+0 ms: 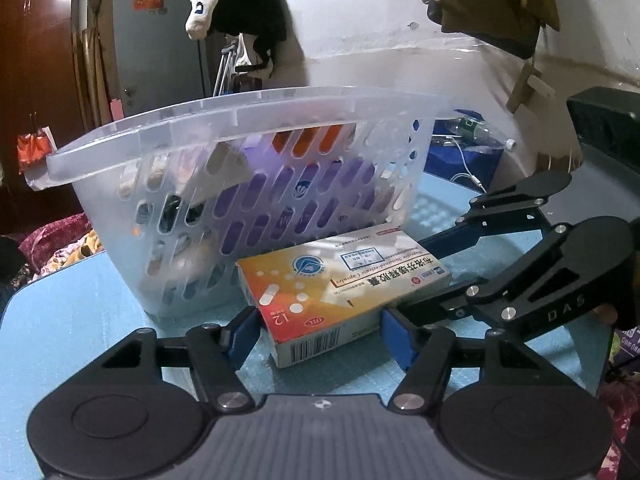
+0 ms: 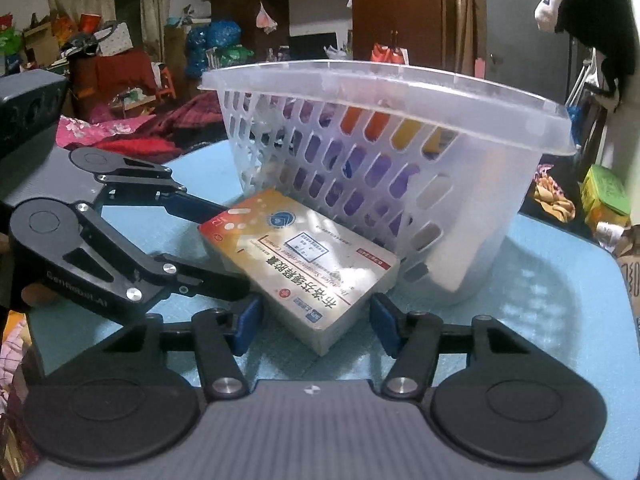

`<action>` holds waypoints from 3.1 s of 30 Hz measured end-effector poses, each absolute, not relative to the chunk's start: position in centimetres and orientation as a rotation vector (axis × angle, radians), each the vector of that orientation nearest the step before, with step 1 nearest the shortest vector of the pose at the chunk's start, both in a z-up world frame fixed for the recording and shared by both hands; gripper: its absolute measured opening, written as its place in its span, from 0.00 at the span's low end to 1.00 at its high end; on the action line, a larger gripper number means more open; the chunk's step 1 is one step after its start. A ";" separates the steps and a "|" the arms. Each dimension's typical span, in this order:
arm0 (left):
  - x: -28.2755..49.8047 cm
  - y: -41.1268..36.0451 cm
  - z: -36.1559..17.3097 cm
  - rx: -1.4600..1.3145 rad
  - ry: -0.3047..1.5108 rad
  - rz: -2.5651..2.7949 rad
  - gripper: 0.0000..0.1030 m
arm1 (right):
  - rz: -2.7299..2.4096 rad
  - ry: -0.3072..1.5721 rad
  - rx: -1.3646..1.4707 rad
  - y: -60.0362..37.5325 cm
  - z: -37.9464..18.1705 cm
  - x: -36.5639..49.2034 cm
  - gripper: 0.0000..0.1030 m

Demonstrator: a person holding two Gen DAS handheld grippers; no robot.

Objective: Organize objects

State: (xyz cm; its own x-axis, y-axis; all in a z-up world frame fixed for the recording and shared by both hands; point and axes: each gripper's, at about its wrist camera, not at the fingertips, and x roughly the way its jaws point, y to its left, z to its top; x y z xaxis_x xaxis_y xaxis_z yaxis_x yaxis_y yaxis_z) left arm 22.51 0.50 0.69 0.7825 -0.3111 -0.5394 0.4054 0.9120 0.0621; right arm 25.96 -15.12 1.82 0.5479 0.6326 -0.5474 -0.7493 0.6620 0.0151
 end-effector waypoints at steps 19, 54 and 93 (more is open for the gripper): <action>16.2 1.0 3.1 0.117 0.315 -0.374 0.51 | 0.815 0.361 -0.234 -16.4 4.7 21.7 0.52; 28.5 2.9 12.5 -0.012 0.335 -0.143 0.90 | 0.572 0.347 -0.139 -14.3 12.1 32.5 1.00; 16.9 3.5 11.1 -0.007 0.314 -0.059 0.97 | 0.518 0.400 -0.023 -16.5 10.8 25.7 1.00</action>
